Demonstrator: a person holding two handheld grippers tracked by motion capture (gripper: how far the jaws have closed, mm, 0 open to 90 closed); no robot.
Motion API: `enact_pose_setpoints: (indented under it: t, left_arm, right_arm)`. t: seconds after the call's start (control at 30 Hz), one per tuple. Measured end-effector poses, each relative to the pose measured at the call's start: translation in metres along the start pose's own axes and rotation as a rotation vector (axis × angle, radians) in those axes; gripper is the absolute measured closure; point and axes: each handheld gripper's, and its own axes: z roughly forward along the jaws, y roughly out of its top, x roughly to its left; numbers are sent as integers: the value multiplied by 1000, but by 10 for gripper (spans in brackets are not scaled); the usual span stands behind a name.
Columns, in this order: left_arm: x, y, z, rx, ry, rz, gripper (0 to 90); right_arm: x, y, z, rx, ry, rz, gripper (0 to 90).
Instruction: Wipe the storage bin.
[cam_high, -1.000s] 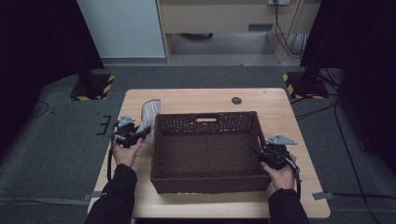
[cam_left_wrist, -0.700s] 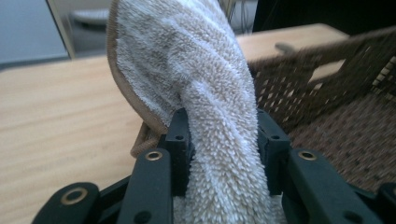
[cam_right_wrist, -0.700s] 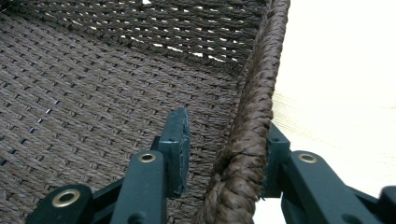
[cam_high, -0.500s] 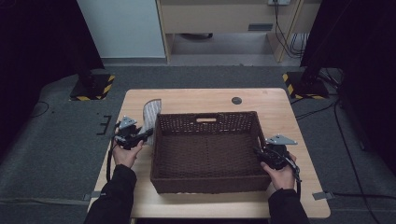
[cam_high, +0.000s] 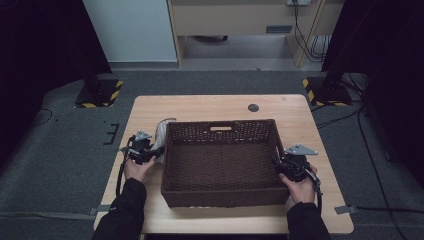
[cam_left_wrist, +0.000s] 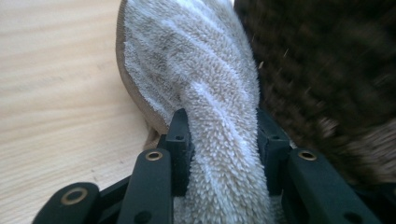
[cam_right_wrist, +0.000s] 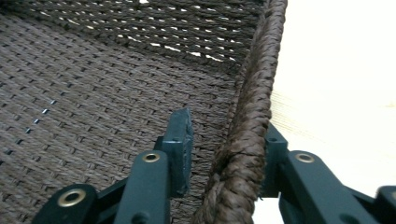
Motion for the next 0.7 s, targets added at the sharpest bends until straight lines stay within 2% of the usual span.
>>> enact_pose_setpoints:
  t: [0.13,0.2,0.3,0.5,0.6,0.7]
  left_arm:
    - [2,6,-30,-130,-21,-29,637]
    - [0,9,-41,-170,-33,-31,637]
    - [-8,10,-55,-206,-49,-4,637]
    - [-25,4,-66,-199,-66,29,636]
    - [-31,0,-65,-183,-61,43,635]
    - [-31,2,-60,-177,-58,40,635]
  right_arm:
    - [2,1,0,3,-43,20,722]
    - [2,2,0,4,-55,34,747]
    - [3,2,0,6,-70,60,774]
    - [3,3,1,6,-73,66,761]
    - [1,3,0,2,-41,54,676]
    - [1,8,-3,-19,-38,35,595]
